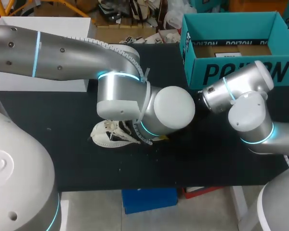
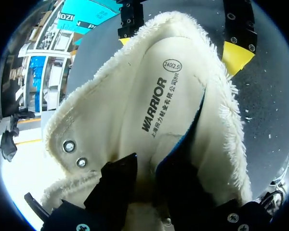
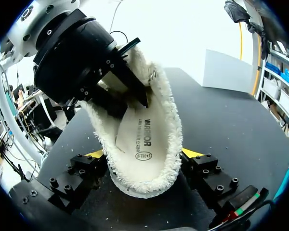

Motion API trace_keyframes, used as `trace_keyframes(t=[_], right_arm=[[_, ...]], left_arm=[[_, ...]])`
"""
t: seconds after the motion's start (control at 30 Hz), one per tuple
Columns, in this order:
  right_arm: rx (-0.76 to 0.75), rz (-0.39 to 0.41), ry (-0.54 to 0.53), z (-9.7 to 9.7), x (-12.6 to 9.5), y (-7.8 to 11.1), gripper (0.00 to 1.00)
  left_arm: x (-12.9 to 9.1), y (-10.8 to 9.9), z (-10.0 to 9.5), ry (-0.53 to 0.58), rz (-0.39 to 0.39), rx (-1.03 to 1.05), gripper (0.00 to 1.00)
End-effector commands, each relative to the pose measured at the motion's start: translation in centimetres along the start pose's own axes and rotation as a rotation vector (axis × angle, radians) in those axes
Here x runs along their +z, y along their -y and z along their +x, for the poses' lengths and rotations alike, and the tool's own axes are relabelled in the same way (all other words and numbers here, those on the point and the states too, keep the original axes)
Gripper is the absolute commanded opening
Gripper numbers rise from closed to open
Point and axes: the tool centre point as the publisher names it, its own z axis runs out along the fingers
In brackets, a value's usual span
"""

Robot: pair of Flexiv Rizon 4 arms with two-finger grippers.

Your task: Take the shoe out of the shoebox, open the shoe tongue, remove and reinsert the insole, then place the shoe into the shoebox

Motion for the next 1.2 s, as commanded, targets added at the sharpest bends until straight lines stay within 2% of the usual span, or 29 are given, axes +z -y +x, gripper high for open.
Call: trace_keyframes(t=[0.03,0.23,0.53,1.2], right_arm=[[0.003,0.004,0.002,-0.3,0.0,0.4,0.00],[0.003,0.004,0.002,-0.3,0.0,0.4,0.00],[0.003,0.004,0.002,-0.3,0.0,0.4,0.00],[0.003,0.004,0.002,-0.3,0.0,0.4,0.00]], left_arm=[[4.8,-1.0,0.2,-0.036,0.018,0.011,0.00],[4.6,-1.0,0.1,-0.152,0.060,0.064,0.00],[2.8,-1.7,-0.2,-0.236,0.109,0.101,0.00],[-1.5,-3.0,-2.2,-0.318,0.239,0.109,0.00]])
